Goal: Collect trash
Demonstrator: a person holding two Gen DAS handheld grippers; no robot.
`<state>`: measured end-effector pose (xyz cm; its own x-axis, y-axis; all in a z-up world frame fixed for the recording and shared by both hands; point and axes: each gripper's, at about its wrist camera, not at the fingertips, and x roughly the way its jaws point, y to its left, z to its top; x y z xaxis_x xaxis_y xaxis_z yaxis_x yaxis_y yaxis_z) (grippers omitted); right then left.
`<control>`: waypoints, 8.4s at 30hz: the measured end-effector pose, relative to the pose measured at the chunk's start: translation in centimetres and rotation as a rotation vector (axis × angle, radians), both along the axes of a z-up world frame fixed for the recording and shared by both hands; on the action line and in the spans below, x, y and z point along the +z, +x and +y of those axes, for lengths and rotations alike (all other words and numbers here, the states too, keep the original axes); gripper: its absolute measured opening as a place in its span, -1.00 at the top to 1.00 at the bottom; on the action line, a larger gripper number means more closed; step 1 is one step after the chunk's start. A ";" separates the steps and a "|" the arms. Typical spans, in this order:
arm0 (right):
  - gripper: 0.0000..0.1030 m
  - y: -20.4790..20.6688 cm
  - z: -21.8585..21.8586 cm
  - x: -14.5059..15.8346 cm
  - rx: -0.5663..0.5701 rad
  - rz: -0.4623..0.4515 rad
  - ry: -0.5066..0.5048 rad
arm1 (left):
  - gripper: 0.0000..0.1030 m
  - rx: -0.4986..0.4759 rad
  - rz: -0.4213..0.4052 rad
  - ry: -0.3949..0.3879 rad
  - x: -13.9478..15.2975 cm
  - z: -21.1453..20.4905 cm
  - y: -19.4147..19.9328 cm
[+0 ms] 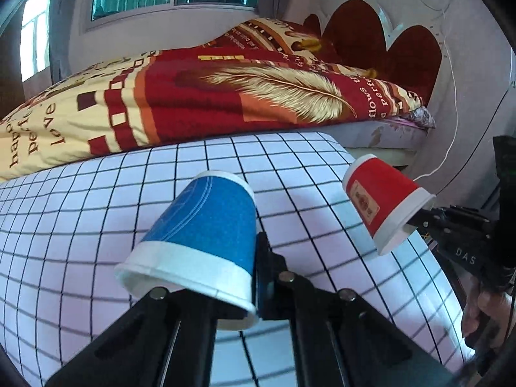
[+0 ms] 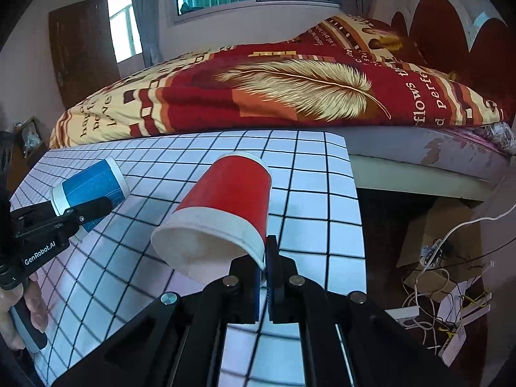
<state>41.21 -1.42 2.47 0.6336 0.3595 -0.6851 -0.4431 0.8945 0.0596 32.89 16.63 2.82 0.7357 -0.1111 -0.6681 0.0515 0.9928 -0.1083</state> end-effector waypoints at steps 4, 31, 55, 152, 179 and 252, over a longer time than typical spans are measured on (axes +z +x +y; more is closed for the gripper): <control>0.94 -2.1 0.2 1.0 0.009 -0.010 0.012 | 0.93 0.015 0.002 0.014 0.4 0.3 -2.2; 0.94 -18.1 -4.0 6.3 0.003 -0.125 0.060 | 0.93 -0.010 -0.156 0.120 6.2 -2.8 -15.0; 0.94 -28.3 -16.4 7.4 -0.182 -0.175 0.073 | 0.93 -0.208 -0.183 0.075 5.6 -13.4 -20.6; -1.00 -32.2 -39.5 -12.2 -0.636 0.184 -0.156 | -0.99 -0.455 0.172 0.086 -11.3 -36.9 -19.9; -1.00 -41.3 -26.1 2.9 -0.519 -0.023 -0.084 | -0.99 -0.240 -0.030 0.057 1.4 -24.4 -30.0; -1.00 -50.1 -24.5 10.5 -0.545 -0.209 -0.110 | -0.99 -0.183 -0.193 0.049 7.2 -23.1 -38.1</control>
<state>-8.92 -25.96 12.94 0.8325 -0.1215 -0.5405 0.0892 0.9923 -0.0857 -5.19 -6.45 10.00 0.8210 -0.2247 -0.5249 0.2456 0.9689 -0.0306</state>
